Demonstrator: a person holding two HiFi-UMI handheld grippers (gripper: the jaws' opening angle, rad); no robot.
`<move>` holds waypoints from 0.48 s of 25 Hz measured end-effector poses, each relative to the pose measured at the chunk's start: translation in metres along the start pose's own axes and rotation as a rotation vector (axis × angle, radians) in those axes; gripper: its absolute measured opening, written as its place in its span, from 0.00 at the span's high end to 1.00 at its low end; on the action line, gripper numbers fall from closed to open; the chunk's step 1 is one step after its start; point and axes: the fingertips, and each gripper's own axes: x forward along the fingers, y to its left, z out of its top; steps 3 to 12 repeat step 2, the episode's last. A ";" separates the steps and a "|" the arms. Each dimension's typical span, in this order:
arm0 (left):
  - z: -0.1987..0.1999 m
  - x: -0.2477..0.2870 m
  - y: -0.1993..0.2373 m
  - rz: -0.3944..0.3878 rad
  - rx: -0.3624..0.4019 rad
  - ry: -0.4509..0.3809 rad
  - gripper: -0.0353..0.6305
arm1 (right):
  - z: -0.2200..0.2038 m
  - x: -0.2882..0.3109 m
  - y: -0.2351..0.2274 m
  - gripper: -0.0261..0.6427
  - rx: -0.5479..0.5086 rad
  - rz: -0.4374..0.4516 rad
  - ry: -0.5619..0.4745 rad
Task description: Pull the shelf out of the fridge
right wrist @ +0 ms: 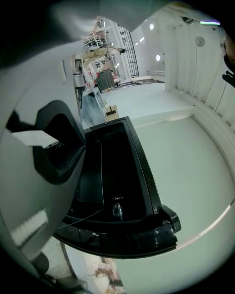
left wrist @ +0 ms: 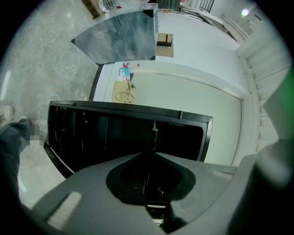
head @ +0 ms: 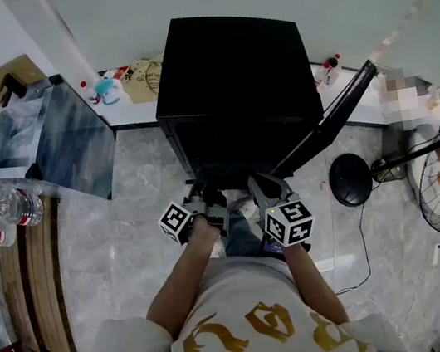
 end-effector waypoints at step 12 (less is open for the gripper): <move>0.001 0.000 0.000 -0.002 -0.008 -0.005 0.91 | -0.001 0.000 -0.001 0.93 0.001 -0.002 0.000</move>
